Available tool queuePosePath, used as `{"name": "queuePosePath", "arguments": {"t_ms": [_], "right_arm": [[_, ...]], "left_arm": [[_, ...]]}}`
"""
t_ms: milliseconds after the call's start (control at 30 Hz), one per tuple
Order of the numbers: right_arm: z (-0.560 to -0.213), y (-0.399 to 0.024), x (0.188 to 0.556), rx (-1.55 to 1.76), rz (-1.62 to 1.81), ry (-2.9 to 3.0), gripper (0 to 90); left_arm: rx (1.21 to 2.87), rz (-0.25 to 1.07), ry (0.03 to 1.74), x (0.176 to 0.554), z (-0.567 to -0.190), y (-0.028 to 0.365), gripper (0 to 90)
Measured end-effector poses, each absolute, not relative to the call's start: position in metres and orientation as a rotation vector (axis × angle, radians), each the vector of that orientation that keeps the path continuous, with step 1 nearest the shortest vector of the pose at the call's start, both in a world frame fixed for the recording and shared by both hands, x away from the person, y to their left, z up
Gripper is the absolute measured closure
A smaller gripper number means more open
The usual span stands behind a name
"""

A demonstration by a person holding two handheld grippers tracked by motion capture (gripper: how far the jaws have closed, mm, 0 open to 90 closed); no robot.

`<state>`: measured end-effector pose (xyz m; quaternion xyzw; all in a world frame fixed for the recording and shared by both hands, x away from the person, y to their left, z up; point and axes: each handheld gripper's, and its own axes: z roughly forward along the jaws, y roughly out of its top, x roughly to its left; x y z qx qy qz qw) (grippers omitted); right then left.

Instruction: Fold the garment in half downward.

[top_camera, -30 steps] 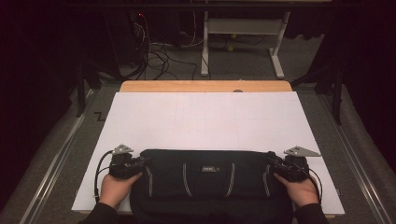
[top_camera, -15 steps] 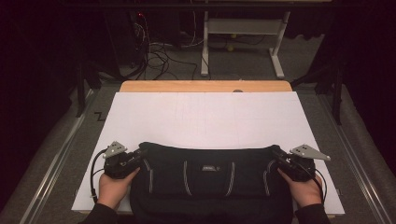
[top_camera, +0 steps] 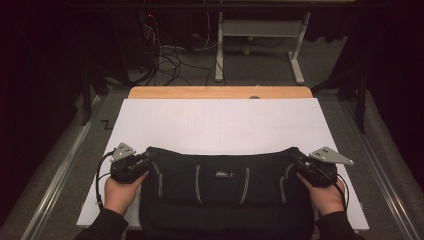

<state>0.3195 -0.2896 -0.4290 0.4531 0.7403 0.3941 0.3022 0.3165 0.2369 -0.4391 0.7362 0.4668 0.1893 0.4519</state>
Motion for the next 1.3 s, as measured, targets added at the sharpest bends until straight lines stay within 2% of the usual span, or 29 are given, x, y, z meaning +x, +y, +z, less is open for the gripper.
{"name": "queuePosePath", "arguments": {"t_ms": [100, 167, 300, 367, 400, 433, 467, 600, 667, 800, 1067, 1200, 1300], "right_arm": [[-0.427, -0.289, 0.323, 1.199, 1.041, 1.967, 78.9], [-0.427, -0.289, 0.324, 1.199, 1.039, 1.972, 78.9], [-0.431, -0.29, 0.325, 1.209, 1.03, 1.98, 78.8], [-0.435, -0.291, 0.325, 1.219, 1.033, 1.982, 78.8], [-0.439, -0.292, 0.325, 1.235, 1.034, 1.98, 78.9], [-0.439, -0.292, 0.325, 1.235, 1.034, 1.98, 78.9], [-0.44, -0.293, 0.325, 1.239, 1.035, 1.981, 78.9], [-0.441, -0.292, 0.324, 1.24, 1.035, 1.98, 78.8], [-0.442, -0.292, 0.324, 1.239, 1.031, 1.982, 78.8], [-0.445, -0.291, 0.325, 1.24, 1.03, 1.979, 78.8], [-0.452, -0.289, 0.326, 1.252, 1.028, 1.979, 78.8], [-0.451, -0.289, 0.325, 1.245, 1.036, 1.981, 78.8], [-0.45, -0.29, 0.322, 1.244, 1.05, 1.974, 78.9]], "left_arm": [[1.833, 0.444, 1.154, 0.318, -0.441, 0.236, 74.7], [1.854, 0.376, 1.171, 0.319, -0.445, 0.235, 74.3], [1.902, 0.334, 1.245, 0.317, -0.459, 0.24, 69.7], [1.904, 0.305, 1.287, 0.318, -0.467, 0.246, 63.1], [1.909, 0.305, 1.31, 0.318, -0.47, 0.247, 55.1], [1.923, 0.315, 1.327, 0.319, -0.472, 0.248, 55.1], [1.94, 0.338, 1.356, 0.32, -0.475, 0.248, 50.3], [1.94, 0.328, 1.441, 0.329, -0.48, 0.248, 24.9], [1.967, 0.35, 1.428, 0.332, -0.48, 0.245, 22.6], [2.006, 0.367, 1.41, 0.337, -0.48, 0.238, 23.7], [2.064, 0.322, 1.353, 0.349, -0.476, 0.227, 47.1], [2.055, 0.299, 1.318, 0.348, -0.476, 0.223, 67.4], [2.021, 0.295, 1.325, 0.346, -0.477, 0.223, 72.1]]}}
